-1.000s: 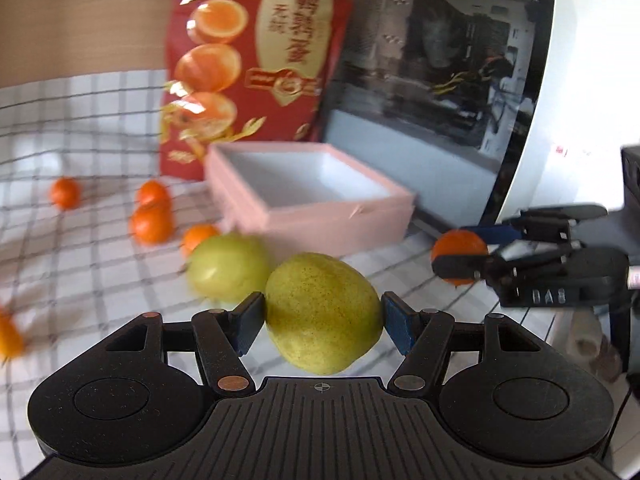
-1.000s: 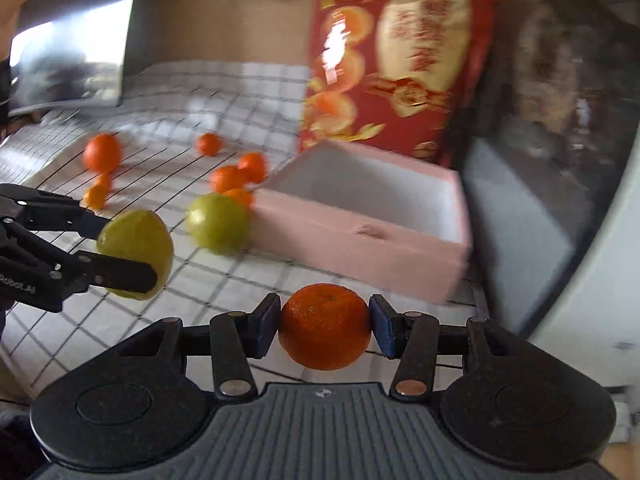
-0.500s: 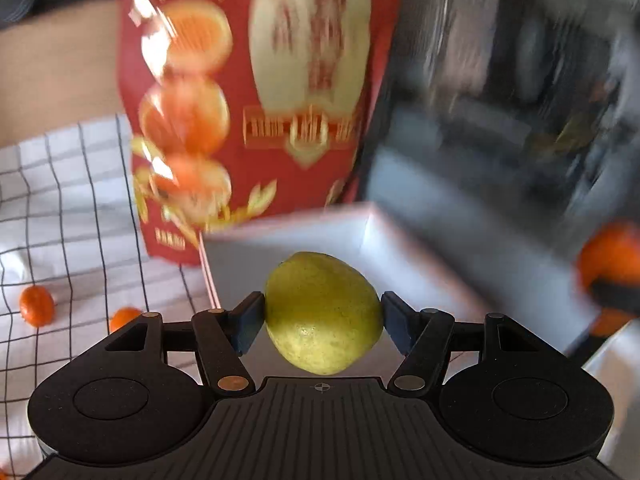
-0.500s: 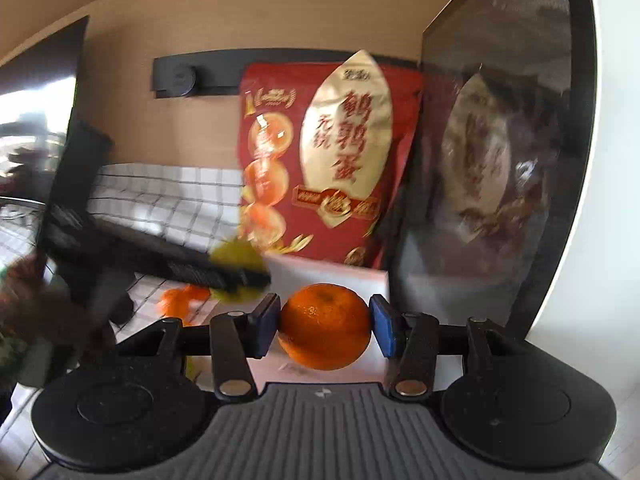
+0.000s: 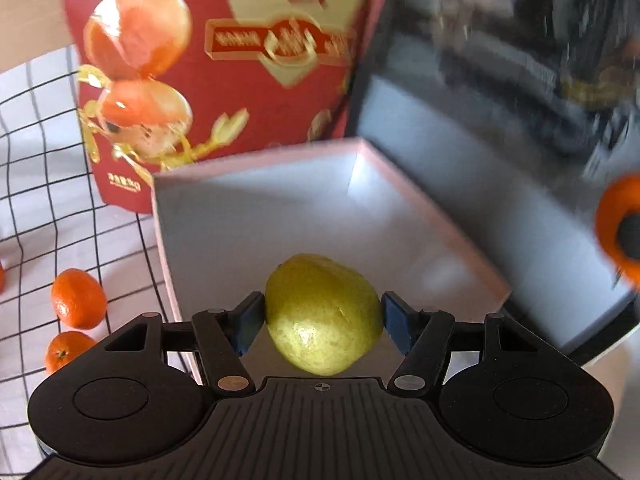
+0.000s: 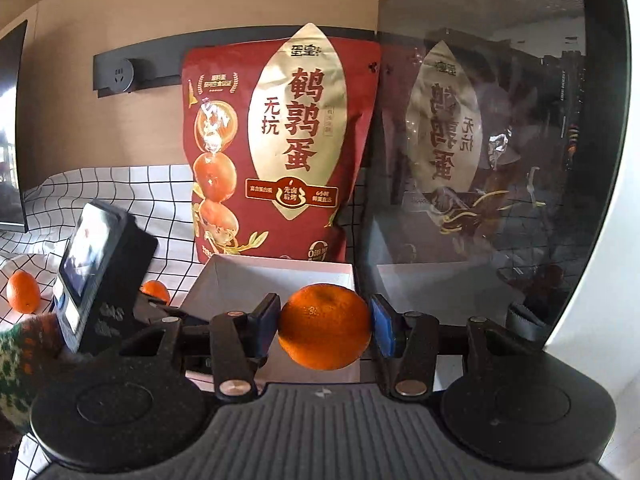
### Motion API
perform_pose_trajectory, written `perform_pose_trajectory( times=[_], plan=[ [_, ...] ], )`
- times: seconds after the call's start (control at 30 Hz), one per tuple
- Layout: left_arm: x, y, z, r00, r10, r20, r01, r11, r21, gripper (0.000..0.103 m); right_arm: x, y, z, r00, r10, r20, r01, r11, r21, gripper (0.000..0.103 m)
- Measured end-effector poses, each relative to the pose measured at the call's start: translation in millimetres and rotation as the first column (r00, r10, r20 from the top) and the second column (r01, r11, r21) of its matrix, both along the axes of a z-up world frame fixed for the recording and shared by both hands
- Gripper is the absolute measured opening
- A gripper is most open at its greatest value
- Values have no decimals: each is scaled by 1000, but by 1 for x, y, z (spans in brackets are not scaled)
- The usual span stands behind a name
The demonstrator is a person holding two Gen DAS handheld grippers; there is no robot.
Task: Organize fruits
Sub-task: 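Carry the pear and mandarin over the pink box and open both grippers, then grasp another small mandarin on the table with the right gripper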
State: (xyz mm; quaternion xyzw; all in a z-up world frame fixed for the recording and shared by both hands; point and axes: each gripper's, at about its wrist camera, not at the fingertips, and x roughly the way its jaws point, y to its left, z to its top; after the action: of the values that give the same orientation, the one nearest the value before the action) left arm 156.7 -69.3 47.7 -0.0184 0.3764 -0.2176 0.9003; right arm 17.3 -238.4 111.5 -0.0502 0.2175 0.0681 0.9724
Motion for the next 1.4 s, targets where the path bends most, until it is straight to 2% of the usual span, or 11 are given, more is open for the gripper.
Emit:
perform_pose_trajectory(
  times=[0.17, 0.33, 0.43, 0.63, 0.7, 0.8, 0.97, 1.13, 1.23, 1.3, 1.4],
  plan=[
    [0, 20, 14, 997, 14, 74, -9, 998, -61, 67, 5, 10, 7, 1000, 13, 13, -13, 1000, -9, 49],
    [-13, 11, 29, 989, -38, 140, 31, 998, 53, 65, 21, 24, 3, 1000, 16, -10, -17, 1000, -15, 49],
    [-17, 18, 32, 993, 8, 120, -15, 998, 59, 65, 34, 29, 4, 1000, 2, -25, -3, 1000, -7, 49],
    [-29, 85, 32, 984, 147, 100, -144, 989, -37, 65, 74, 32, 1, 992, 10, -124, -2, 998, 65, 49],
    [-34, 112, 37, 970, 207, 124, -200, 978, -64, 65, 94, 34, -1, 988, 64, -140, -47, 991, 123, 52],
    [-57, 158, 45, 946, 273, 175, -259, 961, -101, 65, 113, 41, 2, 995, 14, -97, -2, 993, 122, 72],
    [-114, 229, 41, 905, 346, 247, -343, 938, -56, 65, 100, 68, 2, 997, 56, -58, -54, 998, 35, 78],
    [-174, 282, 24, 842, 470, 265, -478, 877, -34, 65, 78, 112, -11, 988, 133, -74, -136, 990, -28, 78],
    [-201, 301, 12, 849, 471, 240, -473, 879, -56, 65, 59, 153, -18, 966, 240, -96, -243, 969, -30, 79],
    [-211, 309, 3, 860, 462, 217, -458, 886, -72, 65, 45, 183, -23, 931, 338, -138, -345, 938, -30, 79],
    [-218, 319, -4, 847, 485, 218, -476, 874, -100, 65, 29, 230, -37, 864, 461, -204, -473, 881, -10, 79]
  ],
)
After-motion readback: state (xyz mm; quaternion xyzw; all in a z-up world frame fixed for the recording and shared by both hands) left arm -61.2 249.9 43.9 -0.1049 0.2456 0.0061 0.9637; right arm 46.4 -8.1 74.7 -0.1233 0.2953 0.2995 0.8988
